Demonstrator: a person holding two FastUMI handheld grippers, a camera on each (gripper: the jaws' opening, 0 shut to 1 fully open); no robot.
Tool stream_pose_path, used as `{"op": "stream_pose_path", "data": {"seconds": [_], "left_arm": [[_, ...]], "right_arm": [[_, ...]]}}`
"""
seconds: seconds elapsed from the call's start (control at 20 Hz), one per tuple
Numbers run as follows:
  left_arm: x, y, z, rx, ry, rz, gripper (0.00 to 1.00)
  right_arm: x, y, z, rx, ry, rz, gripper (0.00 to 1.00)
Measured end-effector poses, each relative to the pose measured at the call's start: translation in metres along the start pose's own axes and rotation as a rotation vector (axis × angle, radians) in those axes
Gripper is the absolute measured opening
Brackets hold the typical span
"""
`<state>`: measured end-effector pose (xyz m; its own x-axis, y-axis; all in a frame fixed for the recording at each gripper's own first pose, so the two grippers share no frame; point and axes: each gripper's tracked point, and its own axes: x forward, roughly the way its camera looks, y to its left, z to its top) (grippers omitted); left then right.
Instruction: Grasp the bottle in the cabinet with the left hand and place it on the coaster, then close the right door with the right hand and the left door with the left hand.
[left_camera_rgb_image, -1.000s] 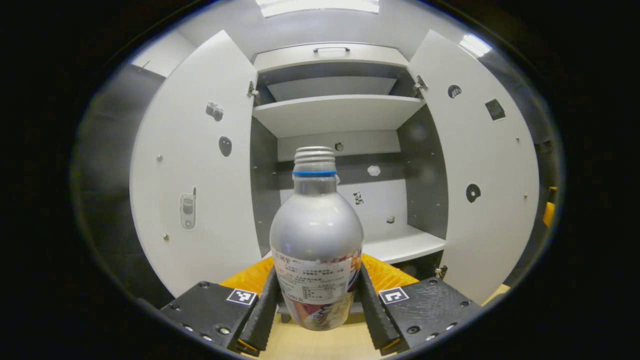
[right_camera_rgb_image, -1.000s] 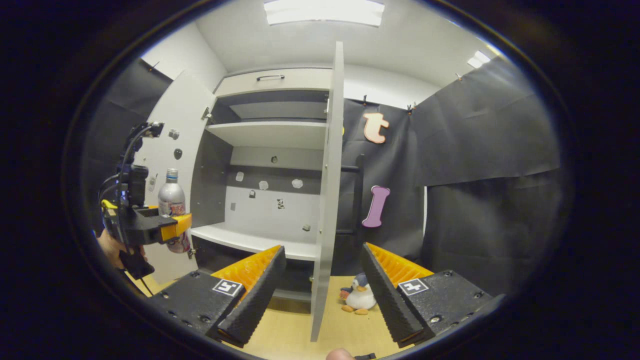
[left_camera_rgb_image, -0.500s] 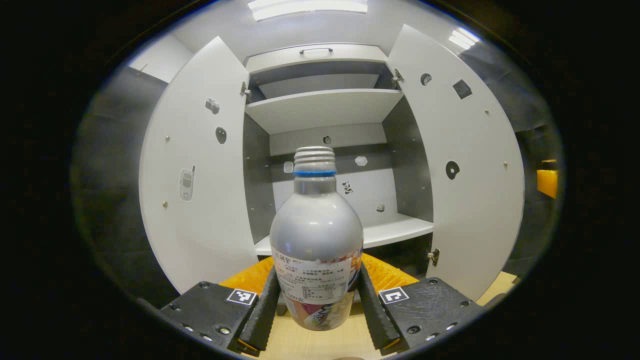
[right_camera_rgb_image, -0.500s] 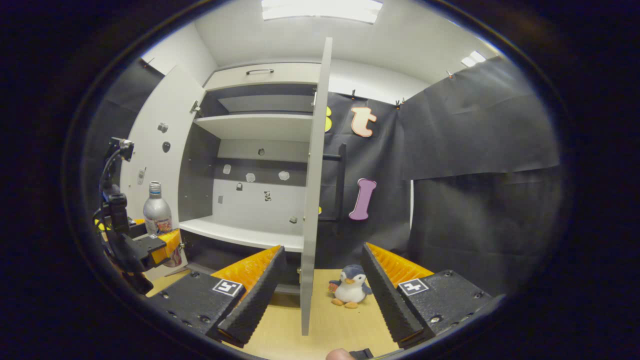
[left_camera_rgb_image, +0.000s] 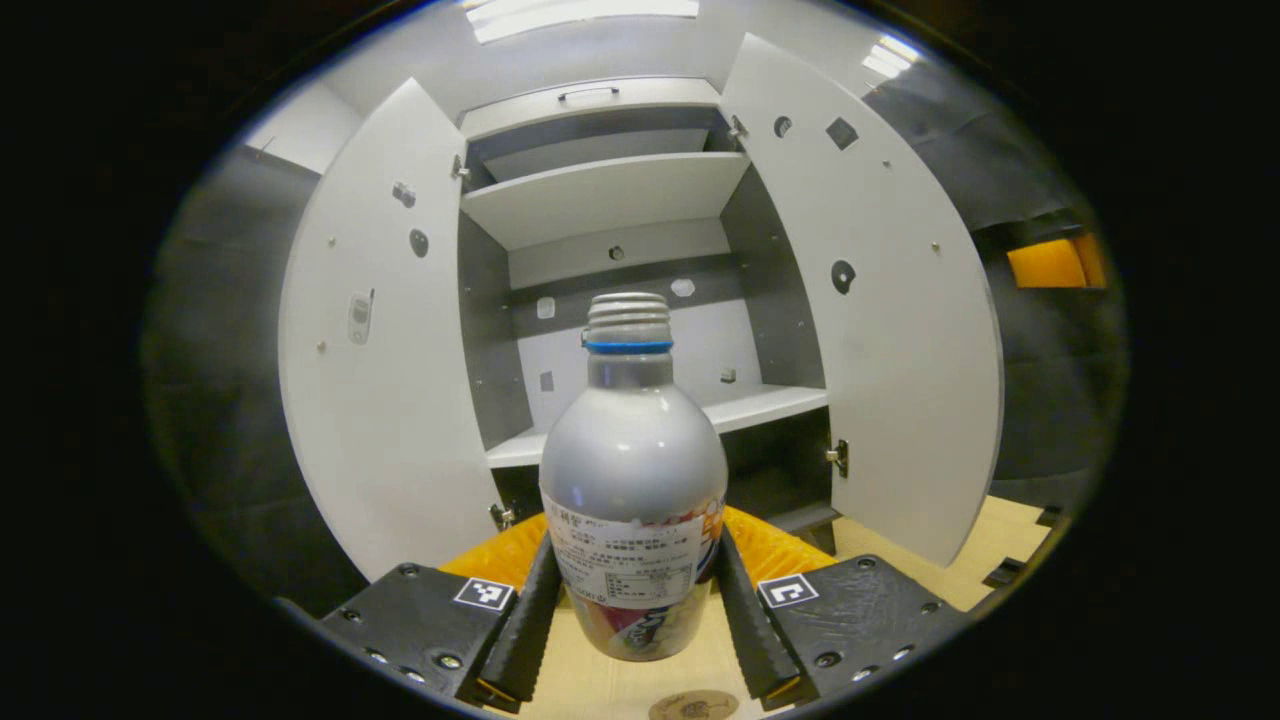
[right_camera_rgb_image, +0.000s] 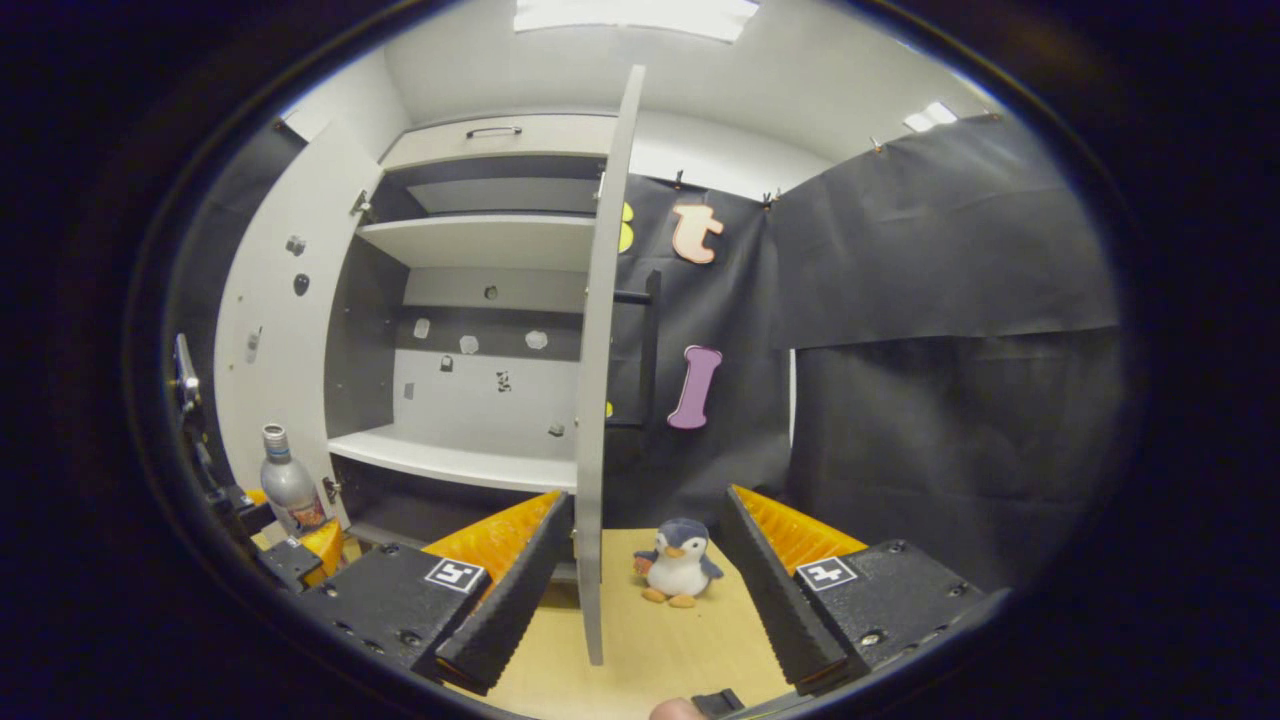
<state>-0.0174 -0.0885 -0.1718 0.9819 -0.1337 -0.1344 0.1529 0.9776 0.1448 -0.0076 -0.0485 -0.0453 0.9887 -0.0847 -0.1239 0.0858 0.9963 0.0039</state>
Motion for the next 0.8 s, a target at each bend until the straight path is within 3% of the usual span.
{"op": "stream_pose_path", "data": {"seconds": [0.1, 0.2, 0.3, 0.45, 0.5, 0.55, 0.8], "left_arm": [[-0.005, -0.002, -0.014, -0.016, 0.025, -0.004, 0.74], [-0.011, -0.004, -0.025, -0.026, 0.035, -0.008, 0.78], [-0.016, -0.008, -0.037, -0.02, 0.041, -0.018, 0.74], [-0.022, -0.016, -0.059, -0.017, 0.066, -0.048, 0.77], [-0.023, -0.017, -0.066, -0.017, 0.073, -0.051, 0.74], [-0.025, -0.019, -0.072, -0.025, 0.082, -0.059, 0.77], [-0.024, -0.03, -0.105, -0.068, 0.133, -0.084, 0.74]], "right_arm": [[-0.001, -0.003, -0.002, -0.001, 0.003, -0.024, 0.98], [-0.004, 0.0, -0.004, 0.003, 0.014, -0.028, 0.98], [-0.006, 0.004, -0.007, 0.016, 0.026, -0.021, 0.98], [-0.011, 0.007, -0.01, 0.018, 0.044, -0.029, 0.98], [-0.012, 0.009, -0.009, 0.014, 0.045, -0.031, 0.99], [-0.013, 0.01, -0.008, 0.009, 0.046, -0.036, 0.98], [-0.019, 0.011, -0.008, -0.001, 0.059, -0.053, 0.99]]}}
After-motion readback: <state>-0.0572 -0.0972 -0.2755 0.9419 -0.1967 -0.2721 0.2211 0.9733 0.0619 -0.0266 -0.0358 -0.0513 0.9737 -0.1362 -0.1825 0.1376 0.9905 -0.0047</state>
